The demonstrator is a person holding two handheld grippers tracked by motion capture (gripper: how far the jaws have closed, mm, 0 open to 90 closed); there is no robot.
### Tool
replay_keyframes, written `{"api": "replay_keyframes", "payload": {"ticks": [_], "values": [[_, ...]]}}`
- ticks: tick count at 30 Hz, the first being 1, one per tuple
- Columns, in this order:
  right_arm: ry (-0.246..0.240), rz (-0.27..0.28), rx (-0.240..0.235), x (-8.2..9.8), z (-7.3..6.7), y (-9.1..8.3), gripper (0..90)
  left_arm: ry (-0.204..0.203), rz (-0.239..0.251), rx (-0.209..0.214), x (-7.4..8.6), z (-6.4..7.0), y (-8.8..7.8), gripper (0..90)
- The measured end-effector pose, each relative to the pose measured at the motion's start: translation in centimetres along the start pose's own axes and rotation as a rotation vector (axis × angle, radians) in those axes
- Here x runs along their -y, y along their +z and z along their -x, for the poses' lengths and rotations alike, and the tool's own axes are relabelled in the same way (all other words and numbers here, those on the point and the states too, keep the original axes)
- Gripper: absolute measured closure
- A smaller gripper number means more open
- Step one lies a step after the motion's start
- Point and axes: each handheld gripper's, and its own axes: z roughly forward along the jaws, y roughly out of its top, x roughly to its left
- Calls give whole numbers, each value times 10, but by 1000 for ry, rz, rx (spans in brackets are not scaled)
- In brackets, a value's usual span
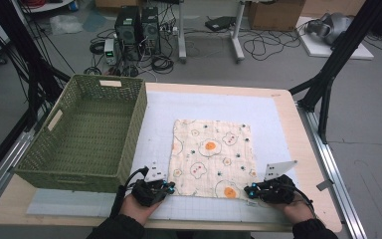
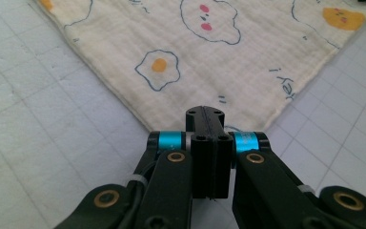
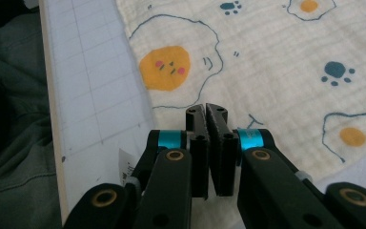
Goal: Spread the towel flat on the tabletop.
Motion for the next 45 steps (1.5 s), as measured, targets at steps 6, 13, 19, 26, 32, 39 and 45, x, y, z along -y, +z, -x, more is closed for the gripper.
{"api": "replay_keyframes", "payload": {"ticks": [6, 13, 19, 26, 32, 39, 45], "values": [[1, 19, -15, 6, -7, -7, 885, 6, 15, 20, 1, 6, -7, 895], [47, 121, 19, 1, -1, -15, 677, 2, 110, 33, -6, 2, -10, 752], [73, 166, 65, -7, 12, -14, 527, 16, 157, 31, -15, -6, -4, 659], [80, 202, 86, -20, 22, -8, 454, 10, 164, 53, -17, -12, 1, 600], [83, 221, 99, -31, 30, -1, 410, 10, 164, 42, -17, -14, 1, 575], [94, 224, 113, -34, 35, 1, 394, 11, 156, 41, -17, -13, 4, 548], [102, 234, 116, -35, 36, 2, 387, 15, 156, 43, -17, -13, 5, 543]]}}
